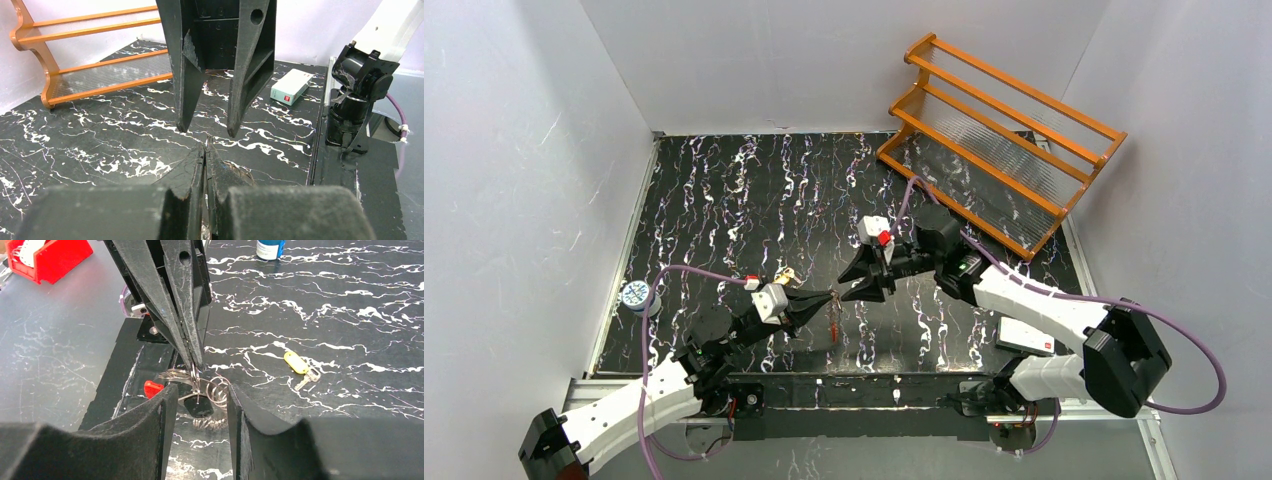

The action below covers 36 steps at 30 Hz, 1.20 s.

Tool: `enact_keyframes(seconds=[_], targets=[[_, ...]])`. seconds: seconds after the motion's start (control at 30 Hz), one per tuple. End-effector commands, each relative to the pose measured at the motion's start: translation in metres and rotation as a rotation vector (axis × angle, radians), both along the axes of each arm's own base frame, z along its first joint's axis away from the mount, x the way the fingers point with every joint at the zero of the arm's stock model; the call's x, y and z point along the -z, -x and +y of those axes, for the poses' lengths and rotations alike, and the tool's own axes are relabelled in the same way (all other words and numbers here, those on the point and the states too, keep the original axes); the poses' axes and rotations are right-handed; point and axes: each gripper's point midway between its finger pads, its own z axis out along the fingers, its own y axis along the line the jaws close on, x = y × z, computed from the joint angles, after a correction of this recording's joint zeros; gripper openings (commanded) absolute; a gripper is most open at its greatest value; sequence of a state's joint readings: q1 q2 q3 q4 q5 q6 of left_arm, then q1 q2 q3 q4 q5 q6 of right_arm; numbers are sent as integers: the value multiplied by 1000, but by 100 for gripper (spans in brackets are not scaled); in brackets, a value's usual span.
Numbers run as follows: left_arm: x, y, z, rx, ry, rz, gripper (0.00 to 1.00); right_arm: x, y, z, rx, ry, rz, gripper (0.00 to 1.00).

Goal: Put the keys on the keyring

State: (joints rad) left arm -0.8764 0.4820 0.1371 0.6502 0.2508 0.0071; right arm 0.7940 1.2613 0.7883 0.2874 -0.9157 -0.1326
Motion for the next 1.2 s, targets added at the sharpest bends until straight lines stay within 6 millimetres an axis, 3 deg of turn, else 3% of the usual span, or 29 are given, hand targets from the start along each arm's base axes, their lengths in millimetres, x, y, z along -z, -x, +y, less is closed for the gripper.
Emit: enact_keyframes(seconds=[0.0, 0.17, 0.43, 0.57, 0.67, 0.77, 1.0, 1.17], targets=[[-19, 3, -1, 13, 46, -40, 0, -10, 2, 10, -22, -39, -23, 49], [-20, 3, -1, 14, 47, -42, 0, -7, 8, 17, -44, -34, -17, 45], [-19, 2, -1, 11, 45, -41, 0, -5, 6, 21, -41, -17, -5, 1], [-15, -2, 0, -11, 27, -29, 0, -2, 2, 19, -14, 26, -8, 1], [-8, -6, 1, -30, -36, -11, 15, 6, -5, 15, 26, 94, -17, 1], [0, -11, 2, -51, -118, 10, 22, 17, -10, 7, 56, 198, -16, 1], [15, -19, 3, -61, -316, 41, 25, 29, -15, -7, 82, 401, -1, 1], [15, -18, -1, -30, -355, 16, 27, 41, -10, -13, 63, 547, 6, 1]])
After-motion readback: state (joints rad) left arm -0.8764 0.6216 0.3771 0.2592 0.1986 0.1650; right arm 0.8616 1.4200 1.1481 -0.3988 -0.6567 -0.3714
